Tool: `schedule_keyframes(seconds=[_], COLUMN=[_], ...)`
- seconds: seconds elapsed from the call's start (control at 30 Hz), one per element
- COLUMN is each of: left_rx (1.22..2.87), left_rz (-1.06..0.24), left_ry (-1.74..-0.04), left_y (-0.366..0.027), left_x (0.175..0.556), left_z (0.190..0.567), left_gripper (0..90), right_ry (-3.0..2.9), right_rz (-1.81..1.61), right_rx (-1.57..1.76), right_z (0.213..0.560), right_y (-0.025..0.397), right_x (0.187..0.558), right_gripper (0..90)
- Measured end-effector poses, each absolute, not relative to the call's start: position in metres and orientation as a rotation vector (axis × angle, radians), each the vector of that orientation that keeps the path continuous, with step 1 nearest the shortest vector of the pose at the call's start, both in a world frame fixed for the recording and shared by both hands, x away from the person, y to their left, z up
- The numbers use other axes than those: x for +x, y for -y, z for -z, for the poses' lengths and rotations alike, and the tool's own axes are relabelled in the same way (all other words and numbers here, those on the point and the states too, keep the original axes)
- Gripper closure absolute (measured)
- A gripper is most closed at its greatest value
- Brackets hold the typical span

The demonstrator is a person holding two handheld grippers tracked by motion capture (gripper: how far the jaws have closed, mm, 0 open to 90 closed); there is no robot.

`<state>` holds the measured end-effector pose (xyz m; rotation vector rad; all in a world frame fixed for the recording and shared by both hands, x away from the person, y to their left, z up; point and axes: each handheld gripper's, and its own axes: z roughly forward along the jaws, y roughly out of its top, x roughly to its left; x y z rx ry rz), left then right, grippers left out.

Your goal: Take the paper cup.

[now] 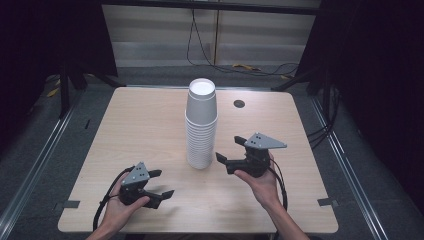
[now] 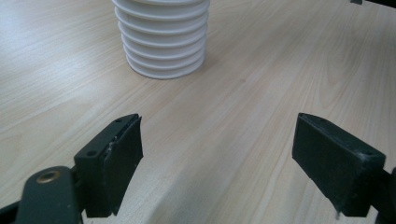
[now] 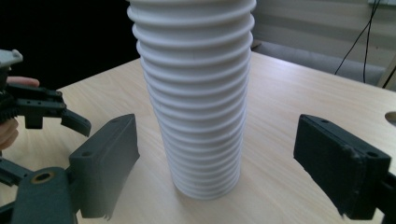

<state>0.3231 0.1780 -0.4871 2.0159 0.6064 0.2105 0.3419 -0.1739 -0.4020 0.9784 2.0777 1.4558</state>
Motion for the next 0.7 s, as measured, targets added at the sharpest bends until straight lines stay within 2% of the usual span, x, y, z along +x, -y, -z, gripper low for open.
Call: schedule_keyframes(seconds=[0.7], left_rx=[2.041], left_rz=[-0.203], left_ry=[-0.612], left_y=[-0.176], left_x=[0.325], left_z=[0.491], left_gripper=[16.2], right_ry=[-2.116], right_rz=[-1.537], right_rx=[0.905], right_z=[0.357], right_y=[0.161], right_x=[0.359], right_gripper=[14.1])
